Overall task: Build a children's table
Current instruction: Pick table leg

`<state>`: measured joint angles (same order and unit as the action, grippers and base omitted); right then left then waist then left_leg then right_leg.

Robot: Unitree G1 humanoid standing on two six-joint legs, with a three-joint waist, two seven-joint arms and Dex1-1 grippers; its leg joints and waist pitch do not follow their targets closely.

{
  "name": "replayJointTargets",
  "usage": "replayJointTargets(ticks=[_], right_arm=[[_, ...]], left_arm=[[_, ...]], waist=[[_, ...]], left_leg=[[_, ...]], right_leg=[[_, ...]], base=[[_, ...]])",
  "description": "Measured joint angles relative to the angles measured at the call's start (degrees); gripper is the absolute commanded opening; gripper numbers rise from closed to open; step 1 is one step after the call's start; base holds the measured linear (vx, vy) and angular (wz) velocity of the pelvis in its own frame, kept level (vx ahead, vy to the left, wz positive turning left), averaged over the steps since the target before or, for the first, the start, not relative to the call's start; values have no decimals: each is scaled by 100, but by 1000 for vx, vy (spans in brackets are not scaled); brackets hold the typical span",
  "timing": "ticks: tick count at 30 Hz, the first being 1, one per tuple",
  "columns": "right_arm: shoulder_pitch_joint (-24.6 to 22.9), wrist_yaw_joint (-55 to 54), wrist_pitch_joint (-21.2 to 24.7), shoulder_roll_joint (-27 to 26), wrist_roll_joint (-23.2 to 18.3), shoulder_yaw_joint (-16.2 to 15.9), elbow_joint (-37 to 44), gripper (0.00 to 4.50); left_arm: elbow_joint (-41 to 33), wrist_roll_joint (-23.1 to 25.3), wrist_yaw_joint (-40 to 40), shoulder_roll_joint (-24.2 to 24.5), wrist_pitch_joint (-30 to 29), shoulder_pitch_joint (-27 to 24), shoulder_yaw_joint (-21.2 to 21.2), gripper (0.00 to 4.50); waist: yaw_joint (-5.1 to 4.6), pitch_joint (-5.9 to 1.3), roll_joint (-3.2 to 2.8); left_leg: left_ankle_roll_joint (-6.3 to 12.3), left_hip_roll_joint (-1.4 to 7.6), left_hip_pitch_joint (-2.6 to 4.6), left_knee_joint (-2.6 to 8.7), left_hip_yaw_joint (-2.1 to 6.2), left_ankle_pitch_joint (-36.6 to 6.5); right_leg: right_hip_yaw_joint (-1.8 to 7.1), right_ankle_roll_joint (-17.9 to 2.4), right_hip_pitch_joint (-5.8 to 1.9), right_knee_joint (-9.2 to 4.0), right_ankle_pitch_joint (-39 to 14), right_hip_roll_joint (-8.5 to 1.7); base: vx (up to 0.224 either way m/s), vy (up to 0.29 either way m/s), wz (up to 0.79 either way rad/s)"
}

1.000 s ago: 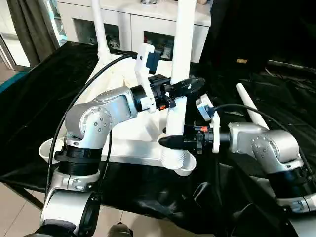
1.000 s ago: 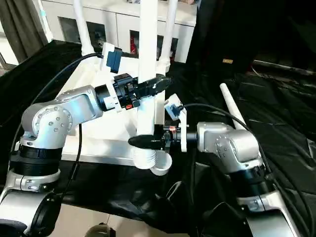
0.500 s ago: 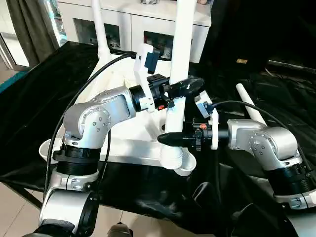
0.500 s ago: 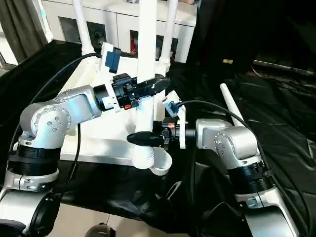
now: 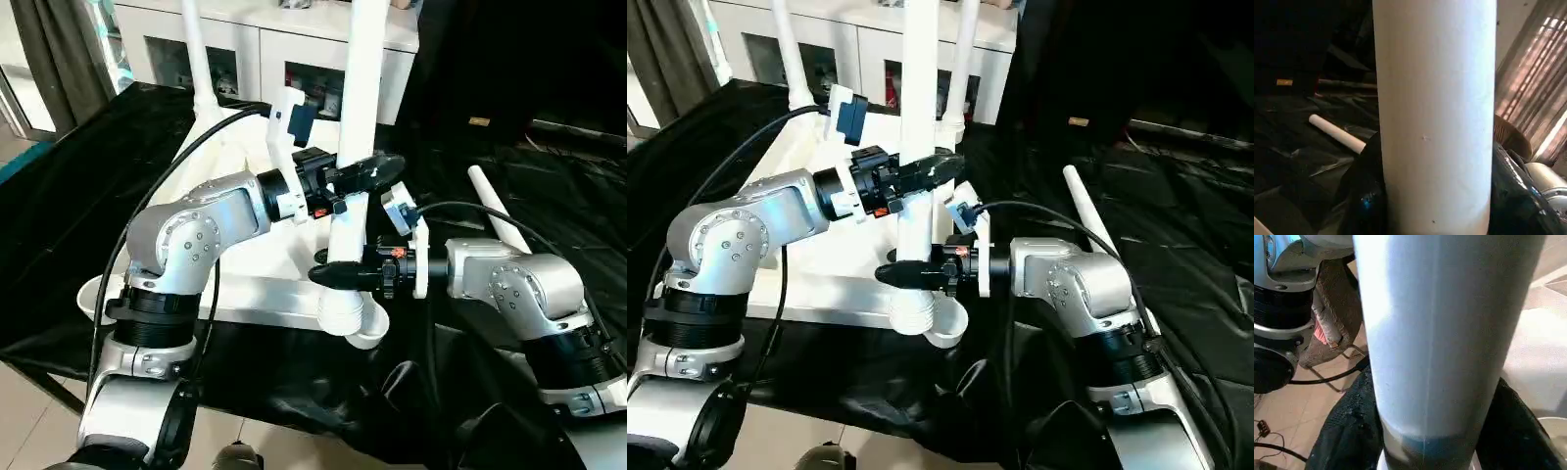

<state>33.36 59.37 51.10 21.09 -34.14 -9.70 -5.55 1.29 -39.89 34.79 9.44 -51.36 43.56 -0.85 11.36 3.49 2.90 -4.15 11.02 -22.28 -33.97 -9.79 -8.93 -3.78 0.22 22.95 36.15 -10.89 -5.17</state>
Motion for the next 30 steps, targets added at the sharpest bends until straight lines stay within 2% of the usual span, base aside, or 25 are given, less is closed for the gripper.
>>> replayJointTargets(ticks=[7,8,10,19,30], right_arm=[[-87,-56,-21,-18,3,4,41,191],[-90,-71,-23,-18,3,7,41,225],[-95,-123,-26,-44,2,34,41,262],[-192,-206,-25,-78,28,21,38,265],[-193,-207,-26,-105,3,23,45,265]], left_arm=[[83,1,13,9,-77,31,8,184],[108,1,19,11,-78,45,9,184],[156,10,47,27,-84,107,15,184],[165,10,143,64,-74,227,10,184],[160,10,288,152,-104,229,84,182]], waist=[[0,-1,-8],[0,0,-9],[-1,1,-11],[-1,-2,-45],[1,-1,-46]], left_leg=[[0,0,1,0,2,0],[0,0,2,0,2,0],[-1,0,2,0,2,0],[-1,0,5,-1,4,0],[-1,0,5,-1,4,0]], right_leg=[[-2,-2,-1,0,2,0],[-1,-3,-1,0,3,0],[-2,-3,-1,0,6,0],[-2,-5,-3,1,10,0],[-2,-6,-3,0,12,0]], base=[[0,0,0],[0,0,0],[0,0,0],[0,0,0],[0,0,0]])
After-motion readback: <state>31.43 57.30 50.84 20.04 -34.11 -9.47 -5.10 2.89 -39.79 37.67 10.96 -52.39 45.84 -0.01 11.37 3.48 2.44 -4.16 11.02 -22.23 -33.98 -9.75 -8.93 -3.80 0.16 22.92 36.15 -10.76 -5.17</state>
